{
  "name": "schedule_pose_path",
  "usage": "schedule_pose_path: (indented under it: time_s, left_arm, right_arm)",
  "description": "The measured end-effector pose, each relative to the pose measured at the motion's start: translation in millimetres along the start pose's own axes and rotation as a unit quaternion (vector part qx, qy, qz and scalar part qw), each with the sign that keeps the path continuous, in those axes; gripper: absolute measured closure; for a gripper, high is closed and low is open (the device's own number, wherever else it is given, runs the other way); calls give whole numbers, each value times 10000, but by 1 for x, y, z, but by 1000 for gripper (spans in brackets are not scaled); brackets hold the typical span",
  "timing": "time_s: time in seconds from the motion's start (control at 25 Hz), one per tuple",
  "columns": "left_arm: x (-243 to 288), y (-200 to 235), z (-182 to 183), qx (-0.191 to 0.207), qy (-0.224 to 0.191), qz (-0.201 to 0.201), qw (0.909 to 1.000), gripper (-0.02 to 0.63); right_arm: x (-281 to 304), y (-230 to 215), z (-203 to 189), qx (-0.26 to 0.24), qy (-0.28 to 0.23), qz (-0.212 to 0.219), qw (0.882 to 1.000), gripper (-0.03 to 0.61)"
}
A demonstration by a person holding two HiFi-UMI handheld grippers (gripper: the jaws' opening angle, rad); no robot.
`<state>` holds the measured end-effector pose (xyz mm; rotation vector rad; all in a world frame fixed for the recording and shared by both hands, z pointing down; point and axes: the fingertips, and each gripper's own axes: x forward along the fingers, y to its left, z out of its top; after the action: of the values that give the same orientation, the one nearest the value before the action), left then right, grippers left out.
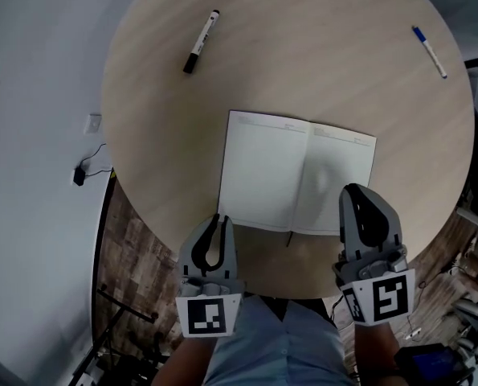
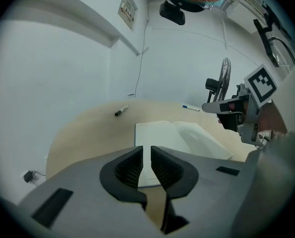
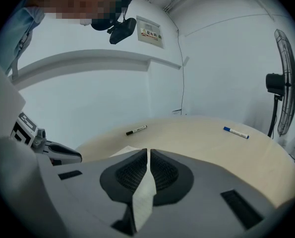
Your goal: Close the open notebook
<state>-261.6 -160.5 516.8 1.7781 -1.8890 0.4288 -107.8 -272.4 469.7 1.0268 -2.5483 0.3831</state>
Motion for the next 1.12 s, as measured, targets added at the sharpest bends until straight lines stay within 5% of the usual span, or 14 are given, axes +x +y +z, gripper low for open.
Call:
schedule_pose_path:
  time_s: [0.2,0.64,0.84,0.96,1.12]
  left_arm:
    - [15,9,-25,-38,347,-37,9994,486]
    - [33,12,-49,110,824,122,9965,479]
    - [34,12,-51,-94,1041,-21,9945,491]
    - [33,19,-53,-165,1095,61,9938,578]
    - [22,15,-51,-271,1127,39,9933,591]
  right_arm:
    - [14,-3,-16,57,194,-36,9998,529]
    - [25,-5,-32,166,340,-30,9993,529]
    - [19,-9,-36,221,344,-76,9991,529]
    - [15,-10,-38,228,301,-105,9992,529]
    - [4,-10,-31,225,282,-122,9993,529]
